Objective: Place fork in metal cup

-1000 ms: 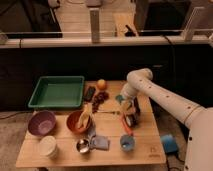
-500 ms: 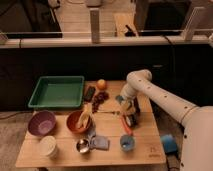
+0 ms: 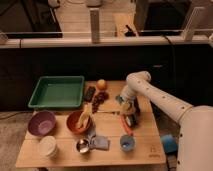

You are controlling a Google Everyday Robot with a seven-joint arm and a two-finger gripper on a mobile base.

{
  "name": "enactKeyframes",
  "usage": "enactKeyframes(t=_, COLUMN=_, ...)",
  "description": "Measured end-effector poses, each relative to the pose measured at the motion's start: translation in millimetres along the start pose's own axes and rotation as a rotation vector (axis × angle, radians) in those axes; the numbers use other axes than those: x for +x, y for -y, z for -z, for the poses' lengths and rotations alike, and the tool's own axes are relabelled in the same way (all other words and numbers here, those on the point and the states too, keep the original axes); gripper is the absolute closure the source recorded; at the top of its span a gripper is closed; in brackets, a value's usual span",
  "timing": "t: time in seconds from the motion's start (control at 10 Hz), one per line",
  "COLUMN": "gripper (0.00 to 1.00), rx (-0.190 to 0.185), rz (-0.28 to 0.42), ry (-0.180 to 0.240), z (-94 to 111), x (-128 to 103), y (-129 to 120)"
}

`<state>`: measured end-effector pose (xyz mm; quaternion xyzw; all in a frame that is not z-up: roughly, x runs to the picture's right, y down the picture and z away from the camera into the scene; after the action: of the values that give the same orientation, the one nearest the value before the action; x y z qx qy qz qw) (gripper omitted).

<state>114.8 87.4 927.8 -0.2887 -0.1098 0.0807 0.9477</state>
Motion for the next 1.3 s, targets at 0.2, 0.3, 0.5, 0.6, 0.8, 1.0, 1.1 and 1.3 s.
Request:
enactKeyframes(t=0.2, gripper=0.2, rx=0.002, rz=-0.003, ry=0.005, z=1.0, x=1.1, y=-0.3)
enactKeyframes(t=0.3, gripper=0.2, rx=0.009, rz=0.003, ry=0.009, z=8.6, x=-1.5, y=-2.9)
enactKeyframes(t=0.5, gripper=0.2, rx=0.025, rz=0.031, ry=0.02, z=31.9, x=-27.1, y=-12.6)
enactKeyframes(t=0.6, gripper=0.2, rx=0.031, rz=0.048, ry=0.026, z=38.9, x=-42.0, y=-17.0)
enactKeyframes(t=0.8, gripper=0.2, rx=0.02, rz=0.076, ry=0.059, z=41.8, x=-66.3, y=-26.5)
enactKeyframes(t=1.0, gripper=0.2, rx=0.026, rz=0.066, ry=0.044, z=30.6, x=-67.2, y=-34.6)
enactKeyframes(t=1.1, gripper=0.2, rx=0.035, rz=0.059, ry=0.03, z=20.2, x=-69.7, y=-40.6)
enactKeyframes(t=1.3, gripper=0.2, rx=0.035, rz=0.044, ry=0.009, z=7.7, x=-71.7, y=-46.9)
